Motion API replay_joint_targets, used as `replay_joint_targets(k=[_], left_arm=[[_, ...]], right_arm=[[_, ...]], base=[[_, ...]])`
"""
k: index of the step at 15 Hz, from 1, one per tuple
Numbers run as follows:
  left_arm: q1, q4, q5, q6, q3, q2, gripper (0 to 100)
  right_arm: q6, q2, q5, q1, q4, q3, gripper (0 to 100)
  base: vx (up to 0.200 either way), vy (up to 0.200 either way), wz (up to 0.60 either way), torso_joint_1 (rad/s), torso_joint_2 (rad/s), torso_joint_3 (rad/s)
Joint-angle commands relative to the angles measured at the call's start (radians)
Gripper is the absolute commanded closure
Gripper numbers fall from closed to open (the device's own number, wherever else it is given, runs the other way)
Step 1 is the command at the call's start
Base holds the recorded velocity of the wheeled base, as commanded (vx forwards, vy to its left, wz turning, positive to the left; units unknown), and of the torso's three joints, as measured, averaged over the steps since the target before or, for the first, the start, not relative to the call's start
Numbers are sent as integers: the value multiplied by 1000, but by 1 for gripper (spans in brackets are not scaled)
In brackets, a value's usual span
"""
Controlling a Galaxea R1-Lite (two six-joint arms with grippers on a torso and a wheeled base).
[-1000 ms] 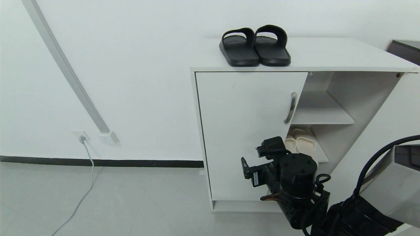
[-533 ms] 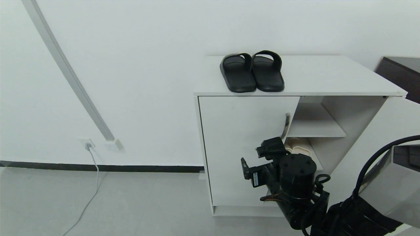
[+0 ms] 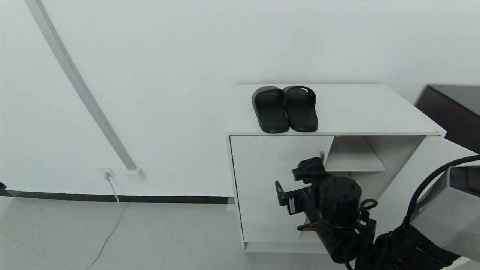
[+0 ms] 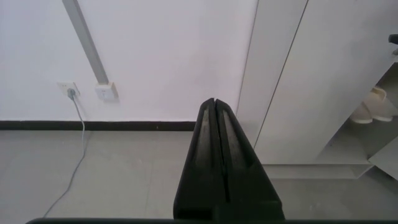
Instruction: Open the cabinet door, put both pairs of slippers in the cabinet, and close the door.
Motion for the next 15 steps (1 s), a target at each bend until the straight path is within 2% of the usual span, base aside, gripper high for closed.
replay_joint_targets(k=[1,8,13,15], left_arm=[[0,1,0,0,0,0,100],[0,1,0,0,0,2,100],[0,1,-4,3,0,2,100],[0,1,-4,2,0,2,100]], right_arm=[[0,-2,1,-1,0,4,0],[-11,-2,3,-3,-37,8,0],[-60,-5,35,-1,-72,6,0],[-63,-7,33,2,-42,-26,0]], base=[[0,0,0,232,-535,-315],[0,0,0,250,-570,-316],[0,0,0,23,-52,-28],[0,0,0,0,0,0]])
